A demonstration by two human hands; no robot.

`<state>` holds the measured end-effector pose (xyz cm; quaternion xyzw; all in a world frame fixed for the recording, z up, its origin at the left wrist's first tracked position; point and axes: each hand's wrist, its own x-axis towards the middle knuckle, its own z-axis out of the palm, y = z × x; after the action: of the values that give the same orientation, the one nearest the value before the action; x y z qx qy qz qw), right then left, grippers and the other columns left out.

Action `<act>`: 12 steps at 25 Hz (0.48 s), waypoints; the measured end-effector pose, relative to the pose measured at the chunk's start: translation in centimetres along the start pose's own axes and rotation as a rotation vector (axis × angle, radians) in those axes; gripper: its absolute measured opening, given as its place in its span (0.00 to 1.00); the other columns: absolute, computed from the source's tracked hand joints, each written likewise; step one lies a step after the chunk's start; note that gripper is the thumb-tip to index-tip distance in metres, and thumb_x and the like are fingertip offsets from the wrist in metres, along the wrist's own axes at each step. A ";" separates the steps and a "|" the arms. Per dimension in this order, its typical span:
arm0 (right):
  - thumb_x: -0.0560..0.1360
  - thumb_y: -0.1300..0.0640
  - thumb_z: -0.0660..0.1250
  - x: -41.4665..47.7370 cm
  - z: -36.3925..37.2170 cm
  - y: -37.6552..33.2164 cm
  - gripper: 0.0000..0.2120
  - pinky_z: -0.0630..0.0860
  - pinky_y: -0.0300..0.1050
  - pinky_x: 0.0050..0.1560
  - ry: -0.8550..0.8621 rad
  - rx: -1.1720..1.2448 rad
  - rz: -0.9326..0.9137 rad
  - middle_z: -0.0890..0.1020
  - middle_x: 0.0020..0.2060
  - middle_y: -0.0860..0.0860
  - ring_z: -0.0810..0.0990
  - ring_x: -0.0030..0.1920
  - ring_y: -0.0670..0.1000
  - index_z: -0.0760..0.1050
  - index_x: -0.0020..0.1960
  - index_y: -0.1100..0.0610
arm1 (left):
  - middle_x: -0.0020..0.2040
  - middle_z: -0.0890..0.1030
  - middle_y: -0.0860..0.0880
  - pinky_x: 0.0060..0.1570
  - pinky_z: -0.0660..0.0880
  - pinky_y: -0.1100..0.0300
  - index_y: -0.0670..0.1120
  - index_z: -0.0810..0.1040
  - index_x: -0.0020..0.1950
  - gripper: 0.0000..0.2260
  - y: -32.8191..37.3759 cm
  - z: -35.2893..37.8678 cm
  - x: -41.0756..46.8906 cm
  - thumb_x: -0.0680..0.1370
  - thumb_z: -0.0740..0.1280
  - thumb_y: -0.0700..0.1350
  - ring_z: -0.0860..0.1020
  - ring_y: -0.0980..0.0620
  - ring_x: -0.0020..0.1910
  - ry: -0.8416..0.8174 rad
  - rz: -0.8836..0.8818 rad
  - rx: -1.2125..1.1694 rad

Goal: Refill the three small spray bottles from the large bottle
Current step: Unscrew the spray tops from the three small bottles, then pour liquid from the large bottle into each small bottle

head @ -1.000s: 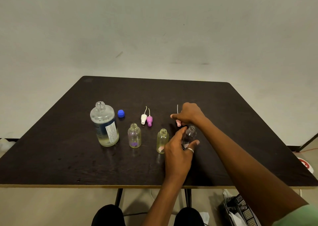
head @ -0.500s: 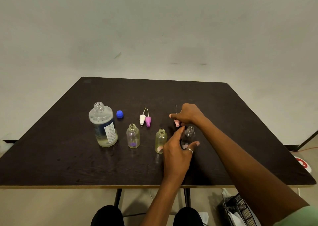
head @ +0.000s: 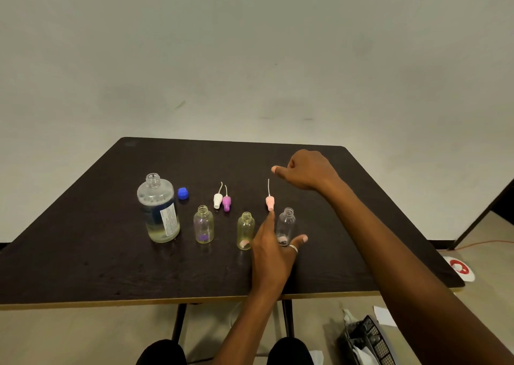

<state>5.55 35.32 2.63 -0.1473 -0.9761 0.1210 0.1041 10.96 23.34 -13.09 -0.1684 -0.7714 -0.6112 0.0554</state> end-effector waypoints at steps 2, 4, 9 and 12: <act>0.75 0.40 0.64 -1.2 -1.0 -1.1 0.26 0.77 0.47 0.37 0.047 -0.012 -0.047 0.79 0.28 0.54 0.78 0.32 0.53 0.76 0.33 0.62 | 0.70 0.74 0.49 0.66 0.68 0.67 0.45 0.67 0.75 0.39 0.0 -0.3 -1.1 0.69 0.79 0.53 0.72 0.54 0.70 -0.018 -0.019 0.040; 0.75 0.41 0.64 -2.6 -1.4 -2.7 0.21 0.79 0.48 0.42 0.120 0.017 -0.104 0.83 0.35 0.52 0.81 0.38 0.52 0.81 0.41 0.58 | 0.70 0.74 0.50 0.64 0.65 0.71 0.45 0.68 0.75 0.37 0.1 -1.0 -2.5 0.70 0.77 0.53 0.71 0.56 0.69 -0.008 -0.005 0.079; 0.76 0.42 0.65 -6.3 -0.5 -8.2 0.14 0.80 0.47 0.45 0.176 0.180 -0.259 0.84 0.37 0.46 0.81 0.39 0.46 0.82 0.45 0.51 | 0.58 0.82 0.53 0.55 0.79 0.57 0.49 0.78 0.65 0.21 0.1 -5.3 -4.5 0.74 0.74 0.54 0.80 0.58 0.56 0.082 0.107 0.141; 0.76 0.42 0.65 -7.9 0.6 -10.7 0.13 0.80 0.46 0.43 0.183 0.283 -0.316 0.83 0.35 0.44 0.81 0.38 0.43 0.81 0.44 0.50 | 0.46 0.82 0.59 0.43 0.80 0.61 0.54 0.80 0.55 0.12 -0.1 -9.4 -4.7 0.76 0.70 0.57 0.80 0.61 0.44 0.162 0.145 0.161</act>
<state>9.99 22.77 3.64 0.0130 -0.9468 0.2251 0.2295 14.18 13.40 -12.23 -0.1688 -0.7967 -0.5534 0.1747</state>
